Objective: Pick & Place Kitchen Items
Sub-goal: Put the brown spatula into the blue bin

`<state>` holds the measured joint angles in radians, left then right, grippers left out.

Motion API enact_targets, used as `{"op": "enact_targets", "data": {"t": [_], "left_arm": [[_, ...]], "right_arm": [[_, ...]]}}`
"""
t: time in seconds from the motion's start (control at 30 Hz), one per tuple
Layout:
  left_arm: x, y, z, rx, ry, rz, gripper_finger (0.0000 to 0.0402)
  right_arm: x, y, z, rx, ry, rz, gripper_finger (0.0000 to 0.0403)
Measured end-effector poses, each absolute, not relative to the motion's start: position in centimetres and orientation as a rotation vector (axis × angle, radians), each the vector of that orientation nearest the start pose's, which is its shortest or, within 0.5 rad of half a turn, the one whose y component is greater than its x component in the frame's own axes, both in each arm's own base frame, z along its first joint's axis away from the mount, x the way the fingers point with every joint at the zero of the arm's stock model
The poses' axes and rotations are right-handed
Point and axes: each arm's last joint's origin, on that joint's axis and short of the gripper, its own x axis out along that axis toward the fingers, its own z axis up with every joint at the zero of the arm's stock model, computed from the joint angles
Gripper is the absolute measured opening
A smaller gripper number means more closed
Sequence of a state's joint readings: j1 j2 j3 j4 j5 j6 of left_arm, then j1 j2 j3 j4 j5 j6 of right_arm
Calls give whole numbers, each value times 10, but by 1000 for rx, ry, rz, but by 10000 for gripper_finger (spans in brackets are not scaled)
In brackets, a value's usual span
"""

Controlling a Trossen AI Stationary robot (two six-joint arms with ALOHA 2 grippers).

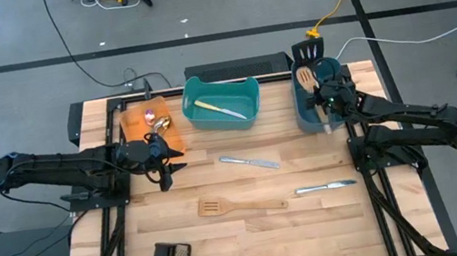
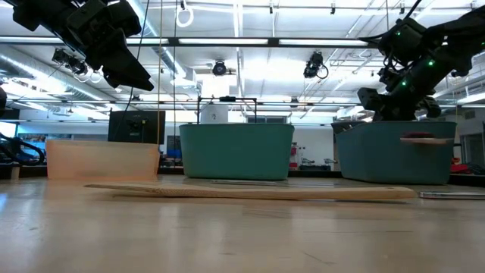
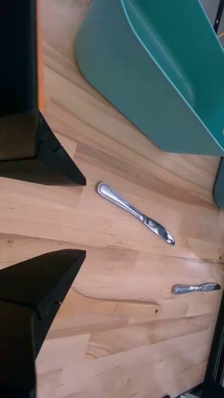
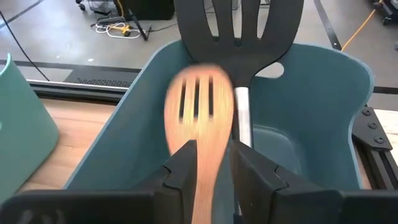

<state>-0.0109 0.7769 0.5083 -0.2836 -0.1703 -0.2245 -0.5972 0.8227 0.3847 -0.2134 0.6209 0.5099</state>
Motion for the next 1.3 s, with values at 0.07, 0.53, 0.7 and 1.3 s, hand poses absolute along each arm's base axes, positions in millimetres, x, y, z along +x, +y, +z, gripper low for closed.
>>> {"op": "enact_targets", "data": {"t": [0.07, 0.53, 0.7, 1.3], "left_arm": [[166, 3, 231, -168, 530, 216, 181], [166, 3, 231, -187, 528, 222, 181], [166, 3, 231, -187, 528, 222, 181], [166, 3, 231, -194, 527, 224, 181]], "right_arm": [[124, -105, 194, 395, 360, -1336, 103], [127, -106, 197, 405, 343, -1263, 103], [131, -105, 198, 422, 348, -1131, 103], [158, -82, 211, 500, 277, -508, 103]]}}
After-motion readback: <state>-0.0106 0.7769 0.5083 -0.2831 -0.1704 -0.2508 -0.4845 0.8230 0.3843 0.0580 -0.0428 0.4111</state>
